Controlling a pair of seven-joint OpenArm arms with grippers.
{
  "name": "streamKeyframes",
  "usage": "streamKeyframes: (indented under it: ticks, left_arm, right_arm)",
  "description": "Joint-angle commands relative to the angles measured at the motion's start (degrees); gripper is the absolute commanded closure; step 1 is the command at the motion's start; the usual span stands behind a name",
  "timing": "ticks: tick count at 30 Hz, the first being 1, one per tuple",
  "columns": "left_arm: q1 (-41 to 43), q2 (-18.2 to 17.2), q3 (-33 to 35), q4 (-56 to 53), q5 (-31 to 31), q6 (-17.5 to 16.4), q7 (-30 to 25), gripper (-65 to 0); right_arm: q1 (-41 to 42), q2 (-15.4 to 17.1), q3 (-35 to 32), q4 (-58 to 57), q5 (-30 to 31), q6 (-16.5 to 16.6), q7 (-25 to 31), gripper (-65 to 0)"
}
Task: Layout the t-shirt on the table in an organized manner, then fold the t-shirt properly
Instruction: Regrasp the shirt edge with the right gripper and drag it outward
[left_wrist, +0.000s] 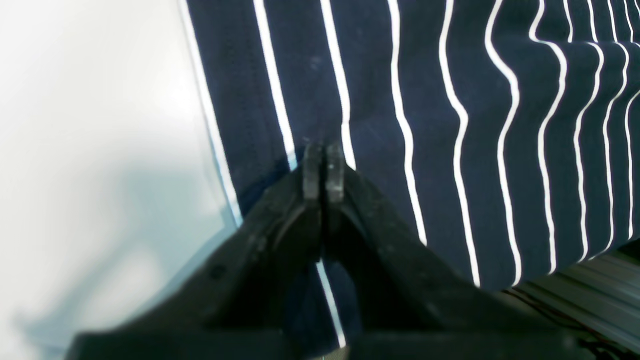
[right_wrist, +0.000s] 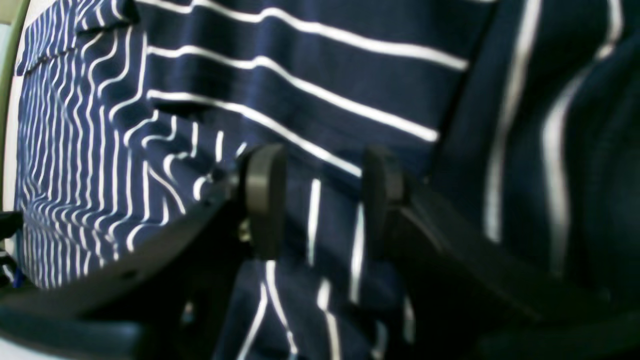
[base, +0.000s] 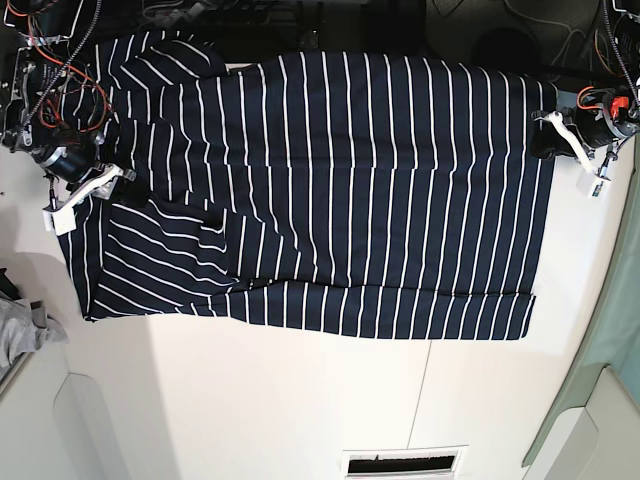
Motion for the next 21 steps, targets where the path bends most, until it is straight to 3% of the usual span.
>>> streamKeyframes:
  ticks: [1, 21]
  left_arm:
    - [0.20, -1.09, -0.31, 0.24, 0.96, 0.66, 0.72, 0.0]
    - [0.17, -1.09, -0.31, 0.24, 1.09, 0.66, 1.75, 0.0]
  right_arm:
    - [0.83, 0.98, 0.28, 0.76, 0.79, 0.20, 1.07, -25.2]
    - [1.44, 0.85, 4.37, 0.20, -1.38, -0.20, 1.51, -25.2]
